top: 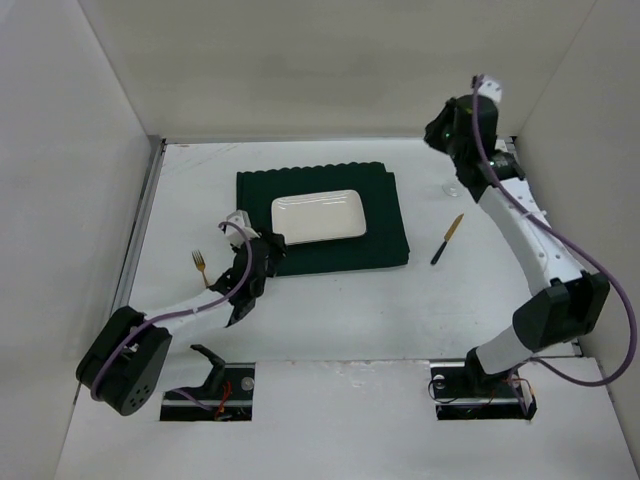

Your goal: Set the dinner table for one person

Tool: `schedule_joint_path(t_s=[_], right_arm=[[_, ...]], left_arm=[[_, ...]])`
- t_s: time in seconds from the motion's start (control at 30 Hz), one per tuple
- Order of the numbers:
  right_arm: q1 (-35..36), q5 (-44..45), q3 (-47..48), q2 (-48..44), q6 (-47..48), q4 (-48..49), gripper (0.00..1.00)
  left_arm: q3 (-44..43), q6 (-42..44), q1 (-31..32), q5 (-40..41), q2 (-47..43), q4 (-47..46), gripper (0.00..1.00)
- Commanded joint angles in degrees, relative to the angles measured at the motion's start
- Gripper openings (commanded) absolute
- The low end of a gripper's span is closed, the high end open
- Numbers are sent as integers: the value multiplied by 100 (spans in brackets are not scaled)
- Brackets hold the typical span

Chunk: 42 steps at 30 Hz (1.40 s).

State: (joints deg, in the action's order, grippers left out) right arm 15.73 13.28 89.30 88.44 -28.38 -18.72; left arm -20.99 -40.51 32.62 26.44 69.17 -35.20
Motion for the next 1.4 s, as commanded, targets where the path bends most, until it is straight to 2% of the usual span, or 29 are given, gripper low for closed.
schedule_joint_path(t_s=[0.0, 0.03, 0.07, 0.13, 0.23, 0.37, 0.47, 0.77, 1.37], right_arm=[[-311, 1219, 807, -188, 342, -684, 21], [-416, 1412, 896, -152, 368, -755, 23], [-530, 1597, 966, -91, 377, -825, 31], [-750, 1879, 1002, 41, 456, -809, 51], [-1058, 1951, 1107, 418, 544, -896, 73], [-1234, 1863, 1432, 910, 711, -1054, 83], [-1296, 1679, 1625, 1157, 851, -1072, 86], [-1384, 1177, 2091, 1886, 957, -1231, 87], [-1480, 1335, 2628, 2423, 1239, -1371, 76]], left_arm=[[17, 272, 187, 248, 44, -479, 41], [-1, 289, 213, 257, 114, -522, 41], [-1, 298, 214, 257, 167, -566, 41], [25, 246, 223, 231, 194, -611, 41], [51, 254, 293, 265, 132, -637, 41], [69, 237, 319, 274, 159, -734, 41], [69, 254, 372, 301, 167, -743, 41], [69, 246, 398, 292, 167, -751, 41], [25, 272, 513, 327, 255, -795, 41]])
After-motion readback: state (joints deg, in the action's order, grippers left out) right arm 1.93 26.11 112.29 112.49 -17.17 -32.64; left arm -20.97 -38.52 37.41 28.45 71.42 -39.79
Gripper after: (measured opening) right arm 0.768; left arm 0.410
